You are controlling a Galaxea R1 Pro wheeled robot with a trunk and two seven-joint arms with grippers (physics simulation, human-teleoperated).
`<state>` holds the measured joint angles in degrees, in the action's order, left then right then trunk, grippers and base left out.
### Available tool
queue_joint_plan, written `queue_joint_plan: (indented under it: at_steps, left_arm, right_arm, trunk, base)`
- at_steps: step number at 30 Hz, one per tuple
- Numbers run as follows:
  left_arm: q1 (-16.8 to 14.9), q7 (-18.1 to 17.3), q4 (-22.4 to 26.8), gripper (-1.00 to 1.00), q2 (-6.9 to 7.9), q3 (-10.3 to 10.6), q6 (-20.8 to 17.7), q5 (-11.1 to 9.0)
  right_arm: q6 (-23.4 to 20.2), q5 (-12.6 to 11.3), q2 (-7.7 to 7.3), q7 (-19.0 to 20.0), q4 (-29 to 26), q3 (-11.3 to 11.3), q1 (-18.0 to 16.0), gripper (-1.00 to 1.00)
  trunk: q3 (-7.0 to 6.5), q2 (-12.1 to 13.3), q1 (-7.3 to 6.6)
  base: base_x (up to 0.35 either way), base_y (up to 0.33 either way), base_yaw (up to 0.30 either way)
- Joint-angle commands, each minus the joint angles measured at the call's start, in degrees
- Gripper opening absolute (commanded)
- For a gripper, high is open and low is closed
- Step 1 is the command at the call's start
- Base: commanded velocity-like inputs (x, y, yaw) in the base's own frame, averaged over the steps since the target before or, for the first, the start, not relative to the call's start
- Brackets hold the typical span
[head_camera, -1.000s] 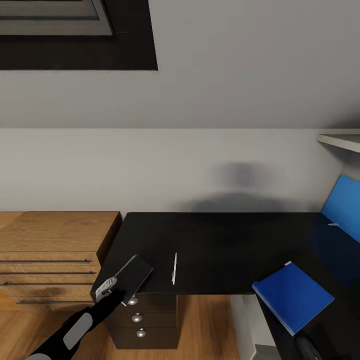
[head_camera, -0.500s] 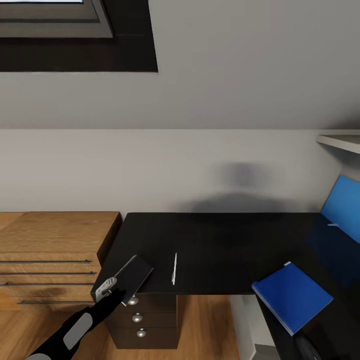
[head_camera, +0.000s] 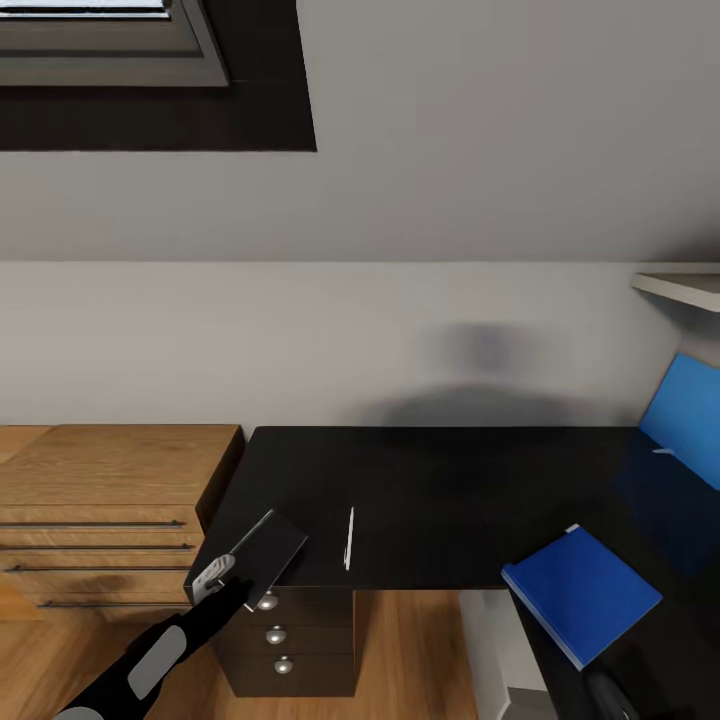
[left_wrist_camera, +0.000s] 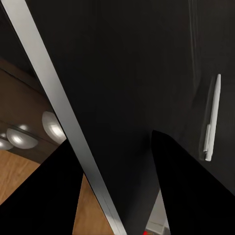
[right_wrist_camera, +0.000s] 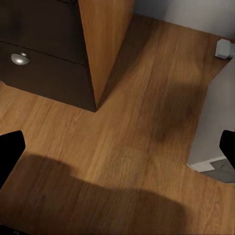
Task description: In the bedroom, organize the workspace by keeping the computer under the desk, ensuring the monitor is on the desk, placing the keyboard on the desk next to the monitor, placing the mouse on the desk next to the keyboard, moving the folder from the swivel chair onto the desk next to the mouse, stacking the notebook on top of the folder with the pen on top of the notebook, and positioning the swivel chair next to the desk.
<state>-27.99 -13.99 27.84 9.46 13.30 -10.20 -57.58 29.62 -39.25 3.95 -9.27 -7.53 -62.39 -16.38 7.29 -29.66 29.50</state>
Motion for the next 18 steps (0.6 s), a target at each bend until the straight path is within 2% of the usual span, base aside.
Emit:
queue_joint_plan:
  at_steps: [1,14,18]
  left_arm:
    - [0.0,0.0,0.0,-1.00,0.04,0.3,-0.2,-0.5]
    - [0.0,0.0,-1.2,-1.00,0.03,0.3,-0.2,-0.2]
    - [0.0,-0.9,1.1,-1.00,0.10,0.5,-0.4,0.0]
  right_arm:
    - [0.1,-0.1,0.01,0.9,0.0,-0.5,-0.1,1.00]
    - [1.3,-0.1,-0.06,1.8,0.2,-0.4,-0.1,1.00]
    - [1.5,-0.1,-0.01,1.8,0.2,-0.4,-0.1,1.00]
  trunk:
    - [-0.08,0.3,-0.20]
    - [-2.83,5.5,-3.06]
    - [-3.53,6.3,-3.50]
  base:
    - [0.000,0.000,0.000]
    - [0.000,0.000,0.000]
    - [0.000,0.000,0.000]
